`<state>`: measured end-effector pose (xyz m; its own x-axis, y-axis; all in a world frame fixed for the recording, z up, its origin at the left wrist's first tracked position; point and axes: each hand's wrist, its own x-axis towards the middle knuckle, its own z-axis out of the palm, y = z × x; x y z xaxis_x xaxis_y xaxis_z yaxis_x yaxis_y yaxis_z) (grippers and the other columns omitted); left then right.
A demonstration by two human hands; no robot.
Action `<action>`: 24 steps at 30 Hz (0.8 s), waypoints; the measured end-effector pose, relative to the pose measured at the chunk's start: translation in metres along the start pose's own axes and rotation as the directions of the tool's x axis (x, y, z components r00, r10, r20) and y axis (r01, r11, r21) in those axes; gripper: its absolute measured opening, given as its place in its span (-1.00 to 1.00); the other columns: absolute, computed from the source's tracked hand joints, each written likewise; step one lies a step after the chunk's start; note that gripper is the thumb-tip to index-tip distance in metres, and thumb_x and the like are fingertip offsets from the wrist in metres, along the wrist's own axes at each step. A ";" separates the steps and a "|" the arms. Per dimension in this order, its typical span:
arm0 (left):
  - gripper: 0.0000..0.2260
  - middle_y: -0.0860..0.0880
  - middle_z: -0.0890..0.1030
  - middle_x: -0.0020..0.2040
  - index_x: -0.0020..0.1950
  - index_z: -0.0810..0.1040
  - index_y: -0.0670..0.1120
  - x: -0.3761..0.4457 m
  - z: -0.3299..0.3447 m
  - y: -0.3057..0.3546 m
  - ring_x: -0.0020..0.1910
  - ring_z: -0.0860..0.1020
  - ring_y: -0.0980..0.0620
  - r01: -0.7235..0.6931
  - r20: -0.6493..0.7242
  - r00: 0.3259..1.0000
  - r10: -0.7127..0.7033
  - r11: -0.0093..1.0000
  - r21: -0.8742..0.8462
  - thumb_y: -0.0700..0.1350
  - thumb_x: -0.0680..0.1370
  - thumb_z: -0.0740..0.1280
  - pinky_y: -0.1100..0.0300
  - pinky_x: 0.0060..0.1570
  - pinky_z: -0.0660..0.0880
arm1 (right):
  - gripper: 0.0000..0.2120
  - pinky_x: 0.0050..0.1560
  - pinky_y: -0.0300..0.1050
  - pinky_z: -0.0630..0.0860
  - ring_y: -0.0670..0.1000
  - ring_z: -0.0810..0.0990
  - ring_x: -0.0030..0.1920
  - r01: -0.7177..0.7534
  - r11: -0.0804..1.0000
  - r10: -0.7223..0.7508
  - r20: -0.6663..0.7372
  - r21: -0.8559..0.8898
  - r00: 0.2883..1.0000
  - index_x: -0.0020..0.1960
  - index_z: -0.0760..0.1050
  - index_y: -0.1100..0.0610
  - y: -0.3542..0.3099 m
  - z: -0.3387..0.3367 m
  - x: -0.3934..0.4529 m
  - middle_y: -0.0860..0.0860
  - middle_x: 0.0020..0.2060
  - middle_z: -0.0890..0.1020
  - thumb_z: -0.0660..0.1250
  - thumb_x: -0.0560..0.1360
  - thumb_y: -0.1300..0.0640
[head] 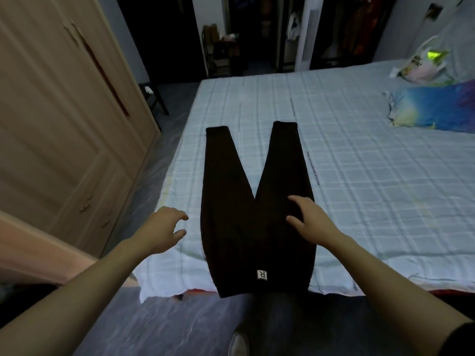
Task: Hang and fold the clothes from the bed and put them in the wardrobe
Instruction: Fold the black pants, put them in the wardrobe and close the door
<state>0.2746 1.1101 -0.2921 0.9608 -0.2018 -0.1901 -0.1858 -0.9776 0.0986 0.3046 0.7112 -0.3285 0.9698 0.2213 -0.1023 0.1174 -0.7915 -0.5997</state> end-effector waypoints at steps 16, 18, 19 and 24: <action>-0.65 0.05 0.52 0.31 0.36 0.49 0.01 0.136 0.019 -0.084 0.31 0.42 0.02 -0.375 0.026 0.924 0.380 0.920 -0.115 0.04 0.59 0.32 0.08 0.31 0.38 | -0.42 0.43 0.02 0.34 0.02 0.35 0.43 -0.264 0.964 0.258 -0.126 -0.035 0.958 0.52 0.23 0.02 -0.068 0.079 0.045 0.00 0.45 0.36 0.32 0.57 -0.05; -0.65 0.05 0.52 0.31 0.36 0.49 0.01 0.147 0.024 -0.098 0.31 0.42 0.03 -0.434 0.047 0.896 0.443 0.892 -0.124 0.04 0.59 0.32 0.07 0.31 0.39 | -0.42 0.44 -0.01 0.33 0.01 0.35 0.43 -0.310 0.950 0.304 -0.124 -0.032 0.945 0.52 0.24 0.02 -0.082 0.101 0.047 0.00 0.44 0.37 0.32 0.57 -0.05; -0.65 0.05 0.52 0.31 0.36 0.49 0.01 0.152 0.026 -0.103 0.32 0.42 0.03 -0.461 0.056 0.881 0.470 0.879 -0.122 0.04 0.59 0.31 0.07 0.32 0.39 | -0.42 0.44 -0.01 0.32 0.01 0.35 0.43 -0.329 0.944 0.323 -0.127 -0.024 0.938 0.52 0.24 0.02 -0.090 0.110 0.047 0.00 0.44 0.37 0.33 0.56 -0.05; -0.66 0.04 0.53 0.30 0.35 0.49 -0.01 0.172 0.033 -0.116 0.29 0.43 0.04 -0.559 0.092 0.816 0.571 0.819 -0.126 0.02 0.59 0.32 0.10 0.29 0.41 | -0.42 0.41 0.08 0.34 0.04 0.37 0.40 -0.436 0.900 0.433 -0.127 0.008 0.892 0.51 0.25 0.02 -0.116 0.146 0.029 0.02 0.42 0.38 0.34 0.55 -0.05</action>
<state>0.4542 1.1864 -0.3684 0.6590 -0.7282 -0.1883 -0.6635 -0.6808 0.3103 0.2879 0.8927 -0.3783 0.9433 -0.2181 -0.2502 -0.3190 -0.8042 -0.5015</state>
